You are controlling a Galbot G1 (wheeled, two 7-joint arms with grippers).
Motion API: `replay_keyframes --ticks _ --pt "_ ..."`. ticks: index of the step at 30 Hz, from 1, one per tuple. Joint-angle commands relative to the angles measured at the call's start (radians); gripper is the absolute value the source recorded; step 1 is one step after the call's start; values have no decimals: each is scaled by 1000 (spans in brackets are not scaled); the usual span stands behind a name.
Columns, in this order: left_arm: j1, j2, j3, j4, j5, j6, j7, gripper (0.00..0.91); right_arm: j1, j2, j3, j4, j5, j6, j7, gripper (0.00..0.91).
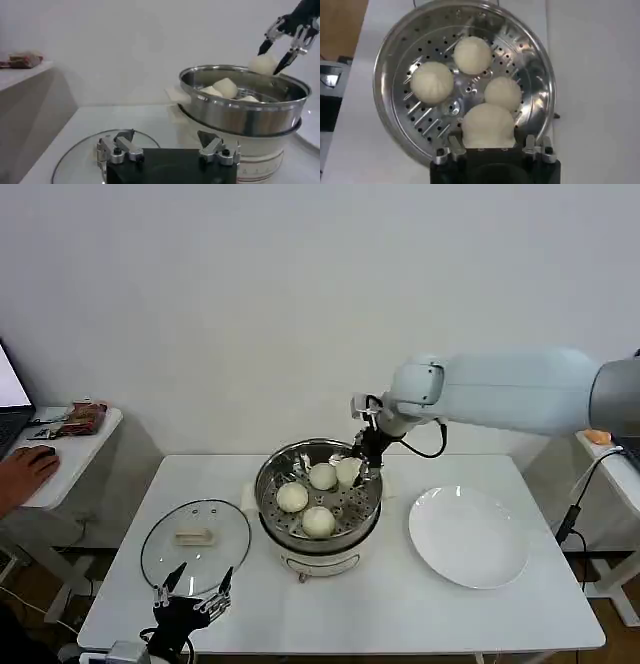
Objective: Take steamed baozi put them in steamer then cover it.
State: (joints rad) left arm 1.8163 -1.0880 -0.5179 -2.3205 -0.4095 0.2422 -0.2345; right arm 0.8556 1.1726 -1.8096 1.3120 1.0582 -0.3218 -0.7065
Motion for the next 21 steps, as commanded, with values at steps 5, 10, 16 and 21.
replay_keyframes --ticks 5,10,16,21 --pt "-2 2 1 5 -1 1 0 907 -55 29 6 -18 -5 -32 14 685" --pt "-5 3 -2 6 -4 1 0 907 -75 35 12 -30 -10 -40 17 685" --pt "-4 3 -3 6 -5 1 0 907 -97 35 17 -41 -21 -51 17 685" --pt "-6 3 -4 7 -5 1 -1 907 -103 32 18 -40 -27 -60 18 685"
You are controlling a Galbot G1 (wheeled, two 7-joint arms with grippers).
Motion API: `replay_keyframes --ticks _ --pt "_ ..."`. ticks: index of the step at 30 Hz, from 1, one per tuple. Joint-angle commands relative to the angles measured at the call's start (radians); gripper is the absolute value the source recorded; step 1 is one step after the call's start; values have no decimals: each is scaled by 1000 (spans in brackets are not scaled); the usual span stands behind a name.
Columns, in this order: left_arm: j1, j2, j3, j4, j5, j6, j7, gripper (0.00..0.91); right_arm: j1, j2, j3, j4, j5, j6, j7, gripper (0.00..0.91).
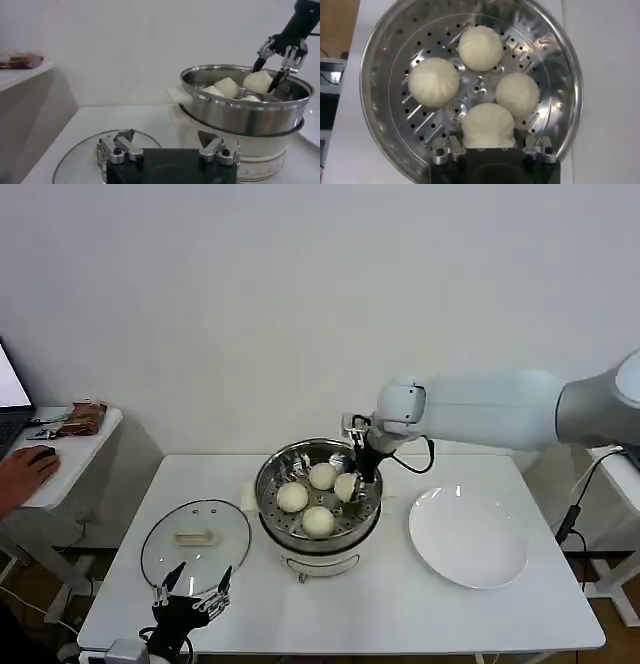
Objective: Take steamed baozi put them in steamer then cover it.
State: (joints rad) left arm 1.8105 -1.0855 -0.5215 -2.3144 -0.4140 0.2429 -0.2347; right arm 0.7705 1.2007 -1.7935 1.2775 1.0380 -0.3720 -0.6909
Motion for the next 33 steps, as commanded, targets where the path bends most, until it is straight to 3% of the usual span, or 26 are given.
replay_keyframes --ticks 1,5,6,18,29,33 --pt "0 0 0 1 -1 0 -1 907 -19 3 1 -6 -12 -11 2 685" --pt "0 -3 1 0 0 0 -1 907 -26 0 6 -2 -11 -17 9 695" --pt "0 -3 1 1 0 0 -2 907 -29 -1 9 -2 -13 -19 13 907" --pt "4 -10 0 5 3 0 -2 907 -14 -41 45 17 -12 -27 26 907" --pt "16 -14 -1 5 8 3 -2 907 10 -238 183 126 -29 -17 70 907" --pt "10 -22 -8 17 7 1 -4 907 -27 -354 302 192 -37 0 109 907"
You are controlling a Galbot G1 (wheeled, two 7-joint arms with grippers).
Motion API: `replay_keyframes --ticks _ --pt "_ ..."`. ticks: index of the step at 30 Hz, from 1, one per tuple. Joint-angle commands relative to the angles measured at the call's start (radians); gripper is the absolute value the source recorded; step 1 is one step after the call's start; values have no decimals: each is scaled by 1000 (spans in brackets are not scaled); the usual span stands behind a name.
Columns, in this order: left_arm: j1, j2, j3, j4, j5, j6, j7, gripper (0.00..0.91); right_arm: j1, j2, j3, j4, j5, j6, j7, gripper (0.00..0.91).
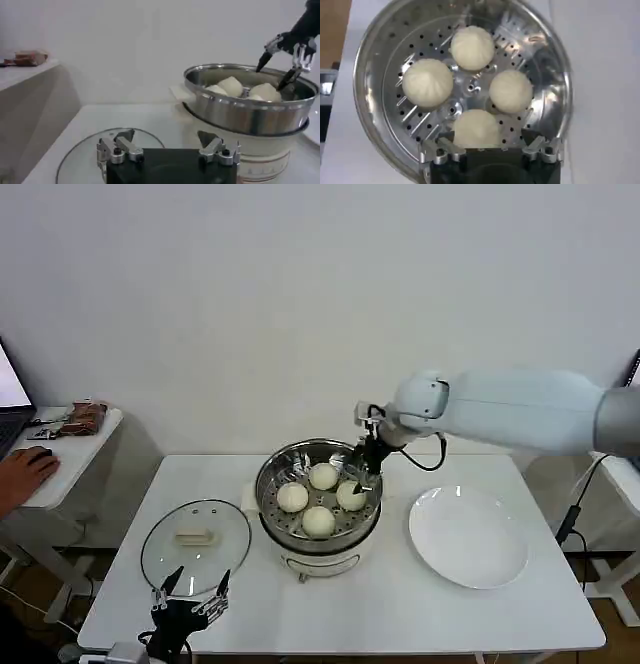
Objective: Take steamed baozi put them in steamer then cover it.
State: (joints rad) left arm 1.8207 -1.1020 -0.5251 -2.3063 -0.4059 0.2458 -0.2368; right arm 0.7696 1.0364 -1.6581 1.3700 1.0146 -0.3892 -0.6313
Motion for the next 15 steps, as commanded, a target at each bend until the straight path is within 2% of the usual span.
replay_keyframes --ticks 1,8,10,12,13,15 --pt "0 -7 -5 10 -1 -1 -2 907 -36 -202 197 104 -13 21 59 907" --pt "-1 -17 -9 15 0 2 -6 907 -199 -398 467 158 -34 35 107 907" --pt "-2 -20 -11 18 0 8 -3 907 -312 -469 611 195 -49 25 154 907" --pt "-2 -19 -13 21 0 9 2 907 -429 -533 751 228 -74 38 173 907" --pt "-3 -18 -16 23 1 9 2 907 -449 -553 783 238 -87 39 177 907" --pt "-5 -20 -20 30 1 8 2 907 -652 -603 993 281 -128 60 201 907"
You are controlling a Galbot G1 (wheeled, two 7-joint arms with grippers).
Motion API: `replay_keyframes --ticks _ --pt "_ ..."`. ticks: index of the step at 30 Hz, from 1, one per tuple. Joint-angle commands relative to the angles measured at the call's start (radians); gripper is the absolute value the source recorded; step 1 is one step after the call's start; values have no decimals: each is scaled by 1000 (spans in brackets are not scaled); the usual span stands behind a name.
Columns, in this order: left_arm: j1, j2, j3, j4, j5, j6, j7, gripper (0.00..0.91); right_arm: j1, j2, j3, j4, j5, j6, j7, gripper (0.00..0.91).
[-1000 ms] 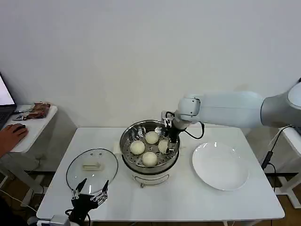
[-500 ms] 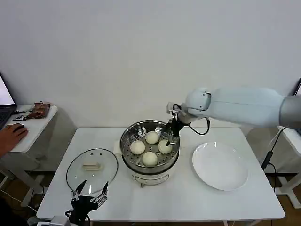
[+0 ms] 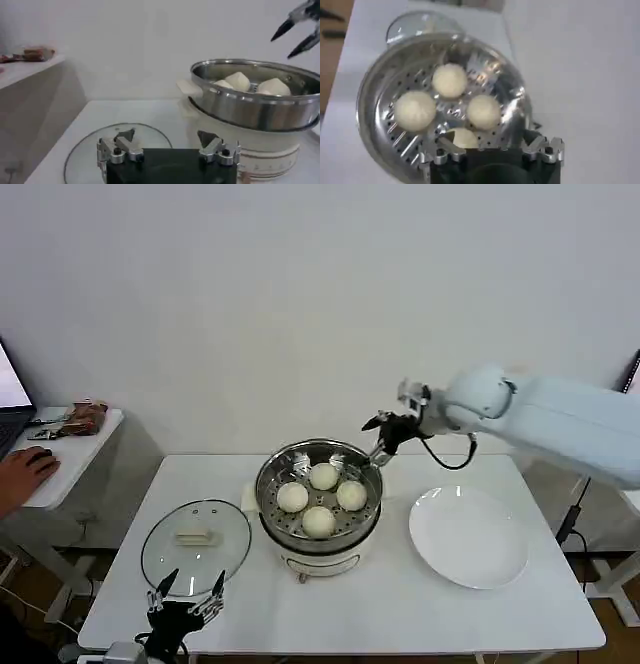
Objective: Take steamed baozi put them in steamer then cover it.
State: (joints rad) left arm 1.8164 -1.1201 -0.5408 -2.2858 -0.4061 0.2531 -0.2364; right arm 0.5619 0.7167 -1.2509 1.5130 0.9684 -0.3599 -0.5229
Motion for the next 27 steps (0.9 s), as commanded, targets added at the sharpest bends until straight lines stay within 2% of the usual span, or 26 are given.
replay_keyframes --ticks 1,2,4,6,7,8,9,10,11,13,16,19,22,27 --pt "-3 -2 -7 15 2 -1 1 907 -549 -299 686 156 -97 41 122 907" --pt "-5 -4 -10 25 4 -7 -1 907 -609 -316 741 170 -108 61 168 907" --pt "-2 -7 -17 31 -1 -7 -5 907 -665 -340 782 201 -145 100 194 907" --pt "5 -4 -21 29 -6 -13 -5 907 -749 -371 843 240 -185 141 254 907" --pt "5 -7 -21 28 -6 -16 -6 907 -829 -376 911 254 -198 149 280 907" --pt "-3 -11 -18 28 -5 -17 -7 907 -898 -378 993 262 -210 153 327 907" --pt "-7 -14 -16 29 -4 -18 -4 907 -935 -378 1016 266 -206 153 374 907" --pt "-9 -15 -15 29 -5 -21 -5 907 -1001 -371 1077 273 -209 156 443 907" --pt "-10 -16 -15 29 -4 -23 -2 907 -1065 -355 1137 276 -227 171 535 907" --pt "-12 -13 -14 28 -4 -23 1 907 -1144 -325 1213 265 -267 211 591 907" --pt "-10 -4 -20 22 -2 -27 11 907 -1324 -256 1398 286 -307 176 599 907" --pt "-14 -2 -31 22 0 -28 12 907 -1432 -178 1536 293 -338 145 555 907" --pt "-16 -4 -41 27 -1 -35 12 907 -1546 -66 1658 300 -412 177 516 907" --pt "-24 -3 -47 43 9 -45 11 907 -1667 146 1779 318 -535 235 519 907"
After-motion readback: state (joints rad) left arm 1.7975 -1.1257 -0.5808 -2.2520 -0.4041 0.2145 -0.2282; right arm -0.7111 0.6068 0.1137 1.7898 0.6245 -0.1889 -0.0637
